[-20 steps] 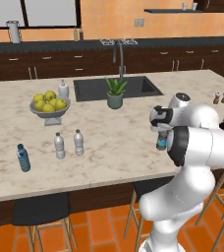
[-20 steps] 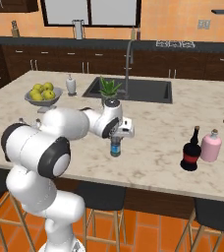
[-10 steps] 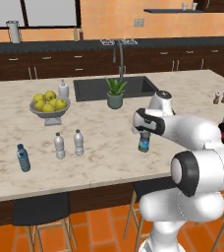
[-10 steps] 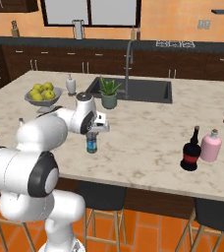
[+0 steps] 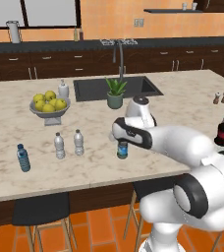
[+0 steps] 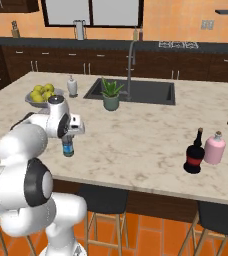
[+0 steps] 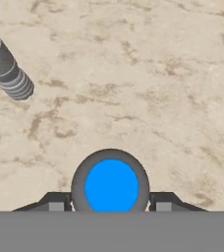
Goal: Move the plastic bottles in the middle to the plastics group, and the glass bottles in the middle to the glass group.
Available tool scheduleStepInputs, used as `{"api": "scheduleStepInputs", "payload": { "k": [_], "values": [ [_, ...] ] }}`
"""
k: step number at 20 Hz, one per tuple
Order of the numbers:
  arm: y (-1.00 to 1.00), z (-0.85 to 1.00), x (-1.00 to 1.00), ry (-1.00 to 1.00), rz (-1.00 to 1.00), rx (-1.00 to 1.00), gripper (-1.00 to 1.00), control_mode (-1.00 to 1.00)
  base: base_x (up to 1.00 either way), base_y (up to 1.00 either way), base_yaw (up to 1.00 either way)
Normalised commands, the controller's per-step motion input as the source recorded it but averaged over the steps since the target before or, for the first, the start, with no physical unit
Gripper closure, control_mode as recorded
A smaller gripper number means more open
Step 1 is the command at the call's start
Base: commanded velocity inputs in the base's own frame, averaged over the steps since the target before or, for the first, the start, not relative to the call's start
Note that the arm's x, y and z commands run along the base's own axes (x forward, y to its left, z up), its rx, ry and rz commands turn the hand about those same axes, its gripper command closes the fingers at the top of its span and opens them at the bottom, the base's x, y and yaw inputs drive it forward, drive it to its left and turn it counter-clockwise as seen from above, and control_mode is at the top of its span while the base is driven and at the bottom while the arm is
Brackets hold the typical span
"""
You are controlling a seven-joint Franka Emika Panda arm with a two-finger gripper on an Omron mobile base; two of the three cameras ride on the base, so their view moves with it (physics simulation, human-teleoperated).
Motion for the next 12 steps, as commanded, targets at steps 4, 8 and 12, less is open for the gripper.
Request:
{"api": "scheduleStepInputs", "payload": {
  "k": [4, 8, 12],
  "values": [
    [1.0, 0.0, -0.11, 0.0, 0.16, 0.0, 1.0, -1.0, 0.0, 0.0, 0.0],
    [0.94, 0.0, 0.0, 0.0, 0.09, 0.0, 1.0, -1.0, 0.0, 0.0, 0.0],
    [0.99, 0.0, 0.0, 0.0, 0.05, 0.0, 1.0, -1.0, 0.0, 0.0, 0.0]
  ]
}}
